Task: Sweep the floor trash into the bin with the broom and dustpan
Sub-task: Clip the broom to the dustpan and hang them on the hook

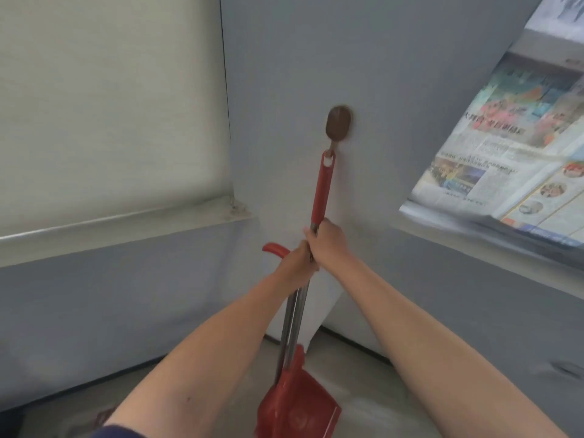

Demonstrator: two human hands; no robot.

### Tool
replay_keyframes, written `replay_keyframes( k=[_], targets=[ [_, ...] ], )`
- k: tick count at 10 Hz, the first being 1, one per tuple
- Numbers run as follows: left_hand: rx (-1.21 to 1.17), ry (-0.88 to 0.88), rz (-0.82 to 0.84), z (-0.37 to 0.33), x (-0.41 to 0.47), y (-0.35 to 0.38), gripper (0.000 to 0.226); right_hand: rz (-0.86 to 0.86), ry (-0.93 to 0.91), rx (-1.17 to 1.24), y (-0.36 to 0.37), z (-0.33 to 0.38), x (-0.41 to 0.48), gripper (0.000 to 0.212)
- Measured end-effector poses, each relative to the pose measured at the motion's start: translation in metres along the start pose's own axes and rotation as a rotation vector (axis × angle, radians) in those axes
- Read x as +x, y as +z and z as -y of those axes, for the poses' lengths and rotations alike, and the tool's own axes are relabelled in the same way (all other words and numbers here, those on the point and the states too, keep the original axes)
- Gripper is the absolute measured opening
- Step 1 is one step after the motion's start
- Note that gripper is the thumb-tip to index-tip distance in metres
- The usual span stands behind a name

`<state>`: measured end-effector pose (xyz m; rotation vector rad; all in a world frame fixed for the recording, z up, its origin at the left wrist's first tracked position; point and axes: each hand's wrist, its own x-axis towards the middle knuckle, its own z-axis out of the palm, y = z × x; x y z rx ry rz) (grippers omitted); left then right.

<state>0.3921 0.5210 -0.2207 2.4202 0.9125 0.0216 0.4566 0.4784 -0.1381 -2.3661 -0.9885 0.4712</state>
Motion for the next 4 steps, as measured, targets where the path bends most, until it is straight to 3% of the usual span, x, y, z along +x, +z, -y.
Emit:
replay_keyframes(
  k=[1,2,3,4],
  targets=[
    [-0.318,0.015,-0.027,-0.002,0.004,-0.005,0.02,0.019,-0.003,0.05,0.0,-0.005,0.002,0.039],
    [-0.421,-0.029,-0.048,-0.003,0.002,-0.009,0.015,0.032,0.008,0.102,0.0,-0.007,0.003,0.039],
    [-0.512,-0.076,0.0,-0.002,-0.007,-0.006,0.028,0.047,0.012,0.112,-0.003,-0.01,-0.006,0.027],
    [-0.65,-0.116,-0.036,-0.003,-0.011,-0.006,0.034,0.032,0.019,0.097,-0.005,-0.015,-0.011,0.033]
  ],
)
